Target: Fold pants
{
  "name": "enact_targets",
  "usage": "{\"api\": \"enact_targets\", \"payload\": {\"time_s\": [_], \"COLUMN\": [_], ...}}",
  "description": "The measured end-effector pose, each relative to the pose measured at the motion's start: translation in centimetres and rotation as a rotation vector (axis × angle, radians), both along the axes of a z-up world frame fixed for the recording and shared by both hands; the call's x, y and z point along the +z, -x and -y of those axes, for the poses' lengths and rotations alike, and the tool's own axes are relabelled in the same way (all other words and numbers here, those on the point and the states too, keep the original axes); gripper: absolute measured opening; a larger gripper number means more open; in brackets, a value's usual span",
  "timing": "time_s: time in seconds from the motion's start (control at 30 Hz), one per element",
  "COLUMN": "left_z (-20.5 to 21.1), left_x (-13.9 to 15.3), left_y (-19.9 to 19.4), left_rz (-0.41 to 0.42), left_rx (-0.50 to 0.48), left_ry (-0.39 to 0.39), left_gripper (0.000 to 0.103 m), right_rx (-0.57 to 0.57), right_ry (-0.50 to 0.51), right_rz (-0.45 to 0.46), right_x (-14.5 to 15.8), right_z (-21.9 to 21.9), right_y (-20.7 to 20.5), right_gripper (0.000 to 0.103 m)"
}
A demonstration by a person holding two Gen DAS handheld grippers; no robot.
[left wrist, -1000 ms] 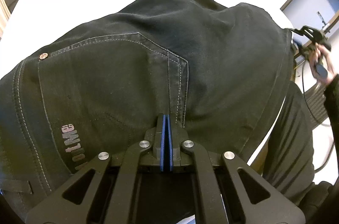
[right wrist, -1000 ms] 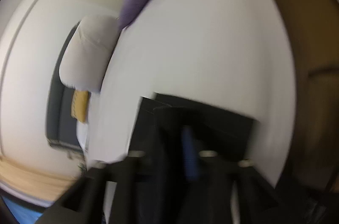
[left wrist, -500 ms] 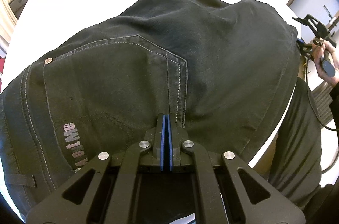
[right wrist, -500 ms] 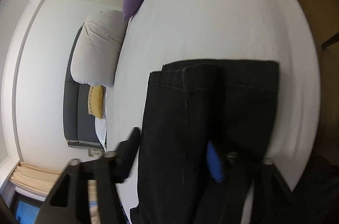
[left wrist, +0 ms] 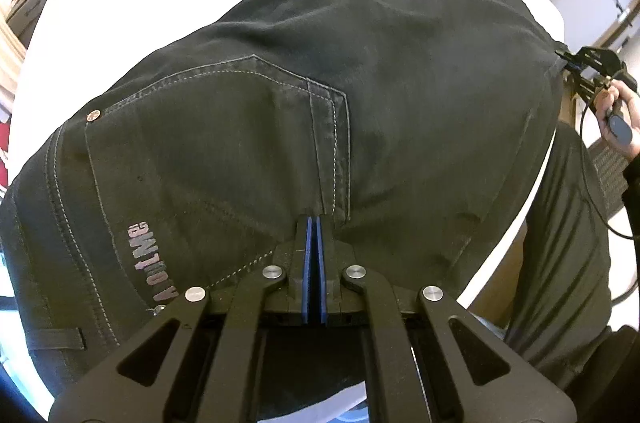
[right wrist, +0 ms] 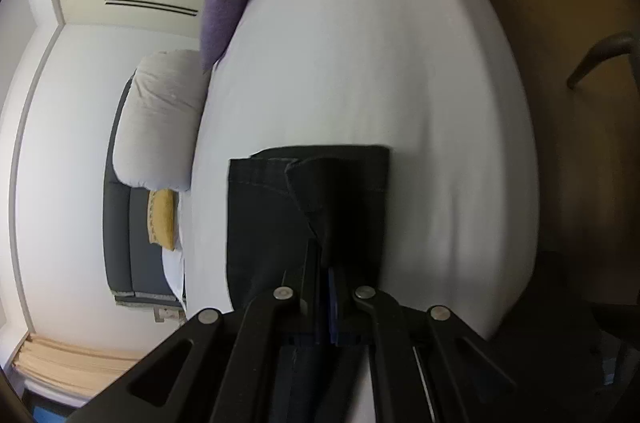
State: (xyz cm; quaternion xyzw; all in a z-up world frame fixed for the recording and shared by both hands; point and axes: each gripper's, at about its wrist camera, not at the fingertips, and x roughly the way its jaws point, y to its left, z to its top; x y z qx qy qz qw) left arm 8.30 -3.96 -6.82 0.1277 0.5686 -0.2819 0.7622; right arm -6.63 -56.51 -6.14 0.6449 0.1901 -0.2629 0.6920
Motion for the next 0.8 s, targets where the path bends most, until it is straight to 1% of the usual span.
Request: {"api": "enact_targets", "payload": {"time_s": [0.17, 0.33, 0.4, 0.5, 0.67, 0.7, 0.73, 0.8], "left_z": [0.1, -0.5, -0.9, -1.2, -2.5, -2.7, -2.9, -2.9], "left_x": [0.1, 0.2, 0.1, 0.2, 0.0, 0.0, 0.0, 0.0], "left_y": [0.2, 0.6, 0.7, 0.9, 1.2, 1.3, 1.4, 1.7], "left_rz": [-0.004, -0.007, -0.009, -0.009, -0.016, -0.016, -0.013, -0.004], "left_rx": [-0.002, 0.005, 0.010, 0.009, 0.029, 0.037, 0.041, 0.044], "left_ry": [-0.002, 0.009, 0.018, 0.019, 0.058, 0.066, 0.069, 0.068], "left_gripper": [0.002, 0.002, 0.002, 0.002, 0.002, 0.002, 0.002, 0.002], "right_rx": [-0.003, -0.049, -0.038, -0.031, -0.034, -0.011, -0.010, -0.045], "right_ry": [0.010, -0.020, -0.033, -0.015, -0.011, -0.009, -0.014, -0.041], "right_rz": [-0.015, -0.025, -0.034, -0.053, -0.061, -0.060, -0.040, -0.003], "right_x": [0.2, -0.3, -0.9, -1.0, -0.9, -0.8, -0.8, -0.8], "right_z": [0.5, 2.2, 2.6, 2.7, 2.8, 2.9, 3.0, 3.4], "right_y": [-0.1, -0.1, -0.2, -0.7, -1.1, -1.1, -0.9, 0.5], "right_gripper": [0.004, 0.003, 0.003, 0.003, 0.003, 0.003, 0.004, 0.006]}}
